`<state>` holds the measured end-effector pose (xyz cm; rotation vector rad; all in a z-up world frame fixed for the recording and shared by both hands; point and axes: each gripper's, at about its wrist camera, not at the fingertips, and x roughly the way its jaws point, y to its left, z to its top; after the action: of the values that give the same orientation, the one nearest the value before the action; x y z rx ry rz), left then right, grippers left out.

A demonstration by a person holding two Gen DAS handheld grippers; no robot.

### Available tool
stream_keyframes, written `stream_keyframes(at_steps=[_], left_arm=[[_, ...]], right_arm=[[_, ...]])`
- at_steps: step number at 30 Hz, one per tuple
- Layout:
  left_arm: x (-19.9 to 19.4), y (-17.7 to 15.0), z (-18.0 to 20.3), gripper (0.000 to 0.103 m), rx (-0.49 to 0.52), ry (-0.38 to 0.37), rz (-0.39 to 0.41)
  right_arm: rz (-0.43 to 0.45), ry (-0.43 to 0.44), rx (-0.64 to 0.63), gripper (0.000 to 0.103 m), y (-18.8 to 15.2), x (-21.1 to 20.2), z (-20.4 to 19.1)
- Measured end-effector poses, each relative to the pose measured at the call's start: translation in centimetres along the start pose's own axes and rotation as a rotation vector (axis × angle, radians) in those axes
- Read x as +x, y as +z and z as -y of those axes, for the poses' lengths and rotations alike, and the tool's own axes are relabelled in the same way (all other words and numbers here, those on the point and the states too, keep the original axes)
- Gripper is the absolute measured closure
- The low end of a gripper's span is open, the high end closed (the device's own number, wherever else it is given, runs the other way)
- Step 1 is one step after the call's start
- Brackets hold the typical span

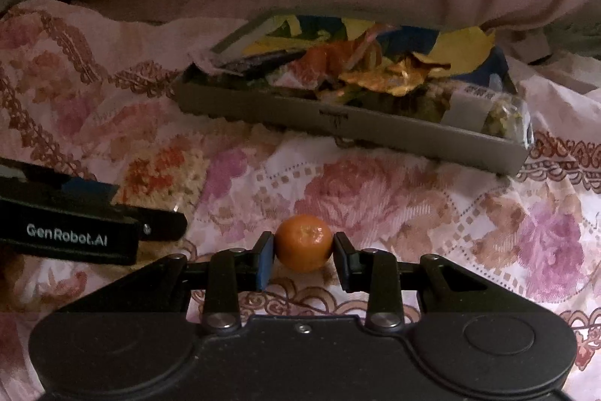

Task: Organize snacks
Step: 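Carry rice cracker packet with left tool while right tool carries orange ball to tray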

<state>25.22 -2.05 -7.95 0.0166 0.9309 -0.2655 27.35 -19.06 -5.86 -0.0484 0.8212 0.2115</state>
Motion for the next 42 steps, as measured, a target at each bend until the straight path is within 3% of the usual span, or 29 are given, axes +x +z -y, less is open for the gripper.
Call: stream_keyframes(at_steps=[13, 37, 42], left_arm=[[-0.7, 0.1, 0.3, 0.025, -0.008, -0.024, 0.03], [-4.0, 1.5, -0.9, 0.025, -0.142, -0.127, 0.235], [-4.4, 2.8, -1.4, 0.026, -0.159, -0.106, 0.306]], right_arm=[[0.034, -0.026, 0.015, 0.067, 0.4, -0.5, 0.3], [0.182, -0.053, 0.025, 0.067, 1.9, -2.8, 0.7], [0.225, -0.046, 0.047, 0.067, 3.2, -3.2, 1.0]])
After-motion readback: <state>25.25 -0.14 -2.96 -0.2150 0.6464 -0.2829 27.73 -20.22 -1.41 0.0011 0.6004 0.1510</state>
